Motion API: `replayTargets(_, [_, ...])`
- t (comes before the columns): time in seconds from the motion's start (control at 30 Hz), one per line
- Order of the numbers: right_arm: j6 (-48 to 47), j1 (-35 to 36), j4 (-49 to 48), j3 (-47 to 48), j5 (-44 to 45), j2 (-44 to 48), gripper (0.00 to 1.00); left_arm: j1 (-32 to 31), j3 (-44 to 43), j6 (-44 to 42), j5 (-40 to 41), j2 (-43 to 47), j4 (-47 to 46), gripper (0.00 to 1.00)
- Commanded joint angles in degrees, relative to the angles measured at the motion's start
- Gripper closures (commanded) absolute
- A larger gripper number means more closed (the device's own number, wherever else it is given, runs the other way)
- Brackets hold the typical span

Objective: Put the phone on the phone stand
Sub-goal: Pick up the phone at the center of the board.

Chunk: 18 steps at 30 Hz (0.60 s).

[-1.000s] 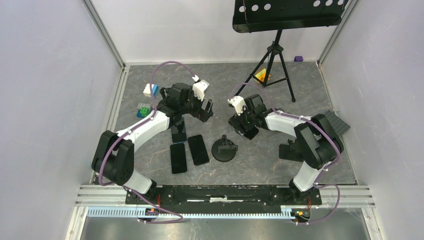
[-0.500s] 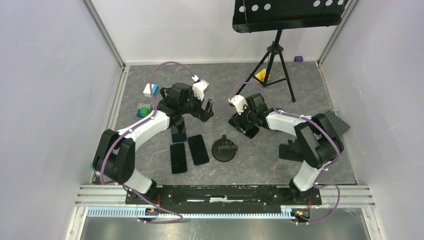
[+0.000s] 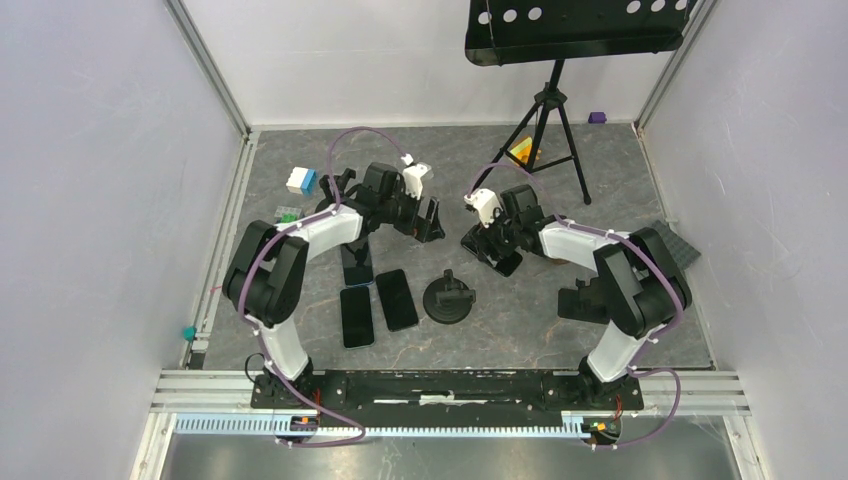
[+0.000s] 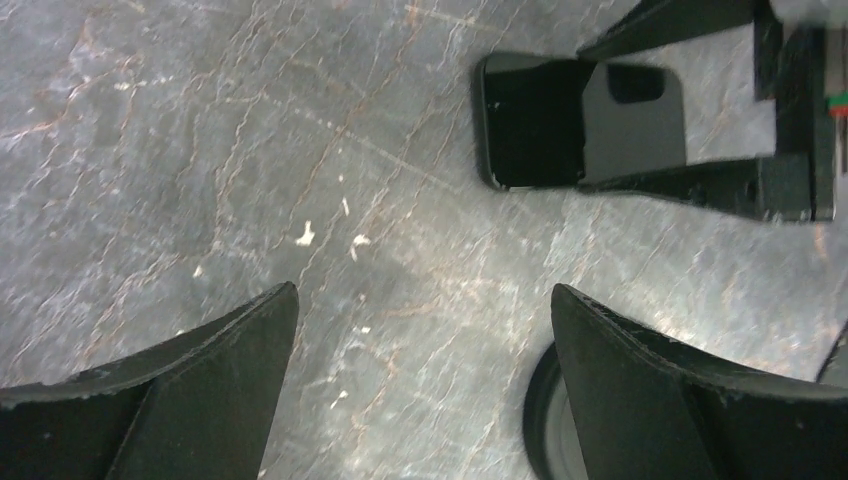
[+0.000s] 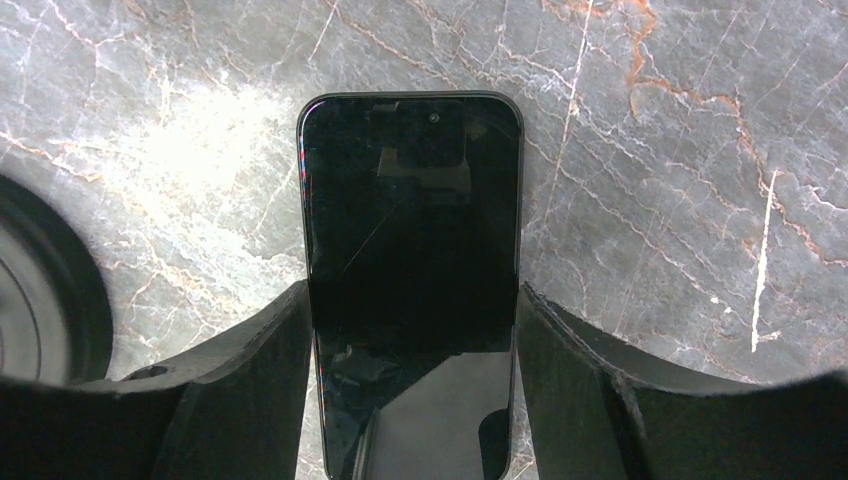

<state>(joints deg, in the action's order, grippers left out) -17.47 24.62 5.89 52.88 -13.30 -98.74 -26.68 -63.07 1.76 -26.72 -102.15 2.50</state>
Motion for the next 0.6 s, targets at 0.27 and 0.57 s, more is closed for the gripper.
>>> replayTargets(0.27, [-0.4,-0.8,-5.0,-1.7,-5.4,5.5,0.83,-0.1,-8.3,14.3,-10.1,-8.2,-2.3,0.03])
replayTargets(0.57, [0.1,-0.8,-7.4,-2.9,-7.6,7.2,0.83,-1.1,-13.9,19.1,-15.2,-15.0,-1.1,0.07])
